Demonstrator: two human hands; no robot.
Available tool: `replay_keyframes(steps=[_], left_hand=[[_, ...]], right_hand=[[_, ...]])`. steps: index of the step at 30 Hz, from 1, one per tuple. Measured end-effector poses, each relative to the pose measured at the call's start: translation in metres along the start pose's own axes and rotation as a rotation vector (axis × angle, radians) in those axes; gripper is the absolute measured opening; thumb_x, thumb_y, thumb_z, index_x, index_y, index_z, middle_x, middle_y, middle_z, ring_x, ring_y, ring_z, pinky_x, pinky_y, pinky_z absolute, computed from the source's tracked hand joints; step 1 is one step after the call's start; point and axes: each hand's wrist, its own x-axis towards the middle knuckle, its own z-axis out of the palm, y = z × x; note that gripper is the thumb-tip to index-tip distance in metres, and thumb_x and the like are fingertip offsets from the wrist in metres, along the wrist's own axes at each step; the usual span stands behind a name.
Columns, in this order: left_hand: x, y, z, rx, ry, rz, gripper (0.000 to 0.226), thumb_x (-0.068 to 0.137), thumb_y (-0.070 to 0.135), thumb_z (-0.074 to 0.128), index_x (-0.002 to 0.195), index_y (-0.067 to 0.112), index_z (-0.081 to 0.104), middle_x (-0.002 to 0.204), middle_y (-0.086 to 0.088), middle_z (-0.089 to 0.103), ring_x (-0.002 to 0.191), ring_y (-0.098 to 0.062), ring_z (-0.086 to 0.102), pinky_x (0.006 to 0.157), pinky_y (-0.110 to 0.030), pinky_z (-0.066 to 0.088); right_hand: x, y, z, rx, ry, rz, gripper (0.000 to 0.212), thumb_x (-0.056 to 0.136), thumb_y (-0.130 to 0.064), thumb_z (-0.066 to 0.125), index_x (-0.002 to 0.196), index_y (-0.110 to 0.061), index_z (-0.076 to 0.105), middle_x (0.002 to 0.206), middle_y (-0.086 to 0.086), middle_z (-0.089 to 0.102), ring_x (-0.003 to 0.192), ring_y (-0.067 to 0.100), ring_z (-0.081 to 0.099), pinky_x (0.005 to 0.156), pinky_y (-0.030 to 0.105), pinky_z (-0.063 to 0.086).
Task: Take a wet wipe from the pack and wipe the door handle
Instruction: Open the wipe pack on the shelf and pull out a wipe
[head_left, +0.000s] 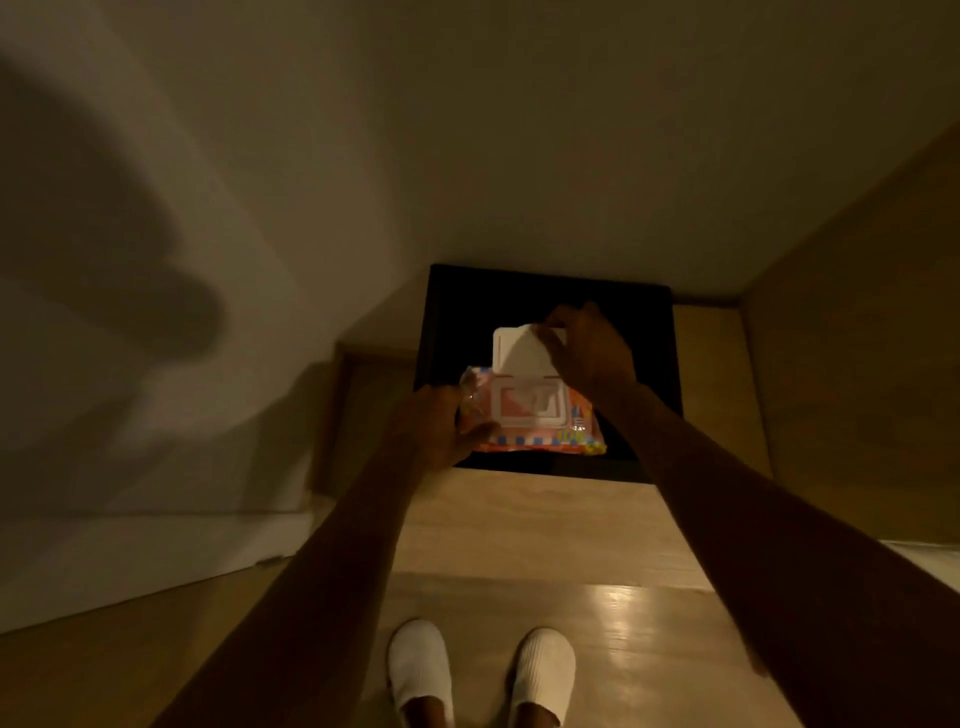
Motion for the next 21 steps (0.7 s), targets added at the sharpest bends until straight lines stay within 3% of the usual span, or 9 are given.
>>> replay_keyframes(steps=[3, 6, 8, 11, 13, 15, 18, 21], left_hand=[[0.003, 0.006, -0.007, 0.057, 0.033, 0.011, 0.076, 0.075, 0.06, 0.065, 0.138, 0.022, 0.046, 0.123, -0.007, 0.064, 0.108, -0.025, 0.064, 0.083, -0.04, 0.057], [0.007, 0.007, -0.007, 0.026, 0.066, 0.016, 0.084, 0.072, 0.046, 0.077, 0.144, 0.025, 0.038, 0.135, -0.006, 0.051, 0.119, -0.023, 0.055, 0.093, -0.037, 0.05], [0.011, 0.008, -0.007, 0.054, 0.053, 0.046, 0.086, 0.072, 0.044, 0.077, 0.145, 0.028, 0.035, 0.134, -0.005, 0.048, 0.119, -0.023, 0.053, 0.093, -0.04, 0.051], [0.015, 0.006, -0.007, 0.018, 0.04, 0.055, 0.086, 0.07, 0.039, 0.079, 0.145, 0.026, 0.038, 0.131, -0.006, 0.049, 0.117, -0.023, 0.054, 0.091, -0.044, 0.053], [0.015, 0.005, -0.005, -0.004, 0.038, 0.05, 0.088, 0.069, 0.039, 0.08, 0.144, 0.026, 0.038, 0.129, -0.006, 0.05, 0.115, -0.022, 0.055, 0.09, -0.044, 0.053], [0.015, 0.005, -0.003, -0.043, 0.047, 0.033, 0.09, 0.066, 0.041, 0.081, 0.144, 0.028, 0.038, 0.128, -0.005, 0.051, 0.115, -0.022, 0.056, 0.09, -0.044, 0.053], [0.014, 0.004, 0.002, -0.101, 0.055, 0.026, 0.094, 0.062, 0.047, 0.079, 0.145, 0.032, 0.036, 0.132, -0.005, 0.051, 0.119, -0.022, 0.055, 0.091, -0.045, 0.053], [0.014, 0.003, 0.004, -0.111, 0.037, 0.022, 0.096, 0.063, 0.051, 0.077, 0.146, 0.031, 0.033, 0.135, -0.006, 0.049, 0.123, -0.023, 0.052, 0.093, -0.046, 0.053]], right_hand=[[-0.001, 0.005, -0.003, 0.11, 0.067, 0.043, 0.022, 0.089, -0.029, 0.062, 0.1, -0.013, 0.051, 0.097, 0.012, 0.061, 0.086, 0.028, 0.061, 0.066, 0.039, 0.053], [-0.015, 0.01, 0.001, 0.174, -0.065, 0.038, 0.012, 0.089, -0.024, 0.062, 0.097, -0.015, 0.058, 0.106, 0.01, 0.062, 0.096, 0.027, 0.062, 0.075, 0.04, 0.057], [-0.027, 0.013, 0.005, 0.158, -0.138, 0.01, 0.017, 0.09, -0.023, 0.062, 0.104, -0.015, 0.063, 0.117, 0.012, 0.059, 0.105, 0.028, 0.059, 0.084, 0.041, 0.055], [-0.039, 0.01, 0.012, 0.172, -0.157, -0.044, 0.034, 0.082, -0.034, 0.07, 0.112, -0.019, 0.065, 0.119, 0.007, 0.058, 0.103, 0.021, 0.059, 0.086, 0.036, 0.053], [-0.045, 0.003, 0.016, 0.209, -0.183, -0.091, 0.042, 0.077, -0.041, 0.073, 0.113, -0.019, 0.064, 0.113, 0.004, 0.064, 0.099, 0.017, 0.062, 0.084, 0.03, 0.053], [-0.052, -0.003, 0.018, 0.25, -0.15, -0.102, 0.044, 0.078, -0.035, 0.075, 0.113, -0.014, 0.062, 0.112, 0.008, 0.065, 0.1, 0.019, 0.062, 0.085, 0.032, 0.053], [-0.057, -0.005, 0.019, 0.203, -0.048, -0.091, 0.027, 0.08, -0.022, 0.075, 0.101, -0.007, 0.067, 0.113, 0.014, 0.062, 0.1, 0.026, 0.061, 0.083, 0.036, 0.054], [-0.053, -0.003, 0.023, 0.166, -0.012, -0.1, 0.016, 0.081, -0.023, 0.073, 0.093, -0.012, 0.071, 0.106, 0.009, 0.065, 0.094, 0.022, 0.062, 0.08, 0.033, 0.054]])
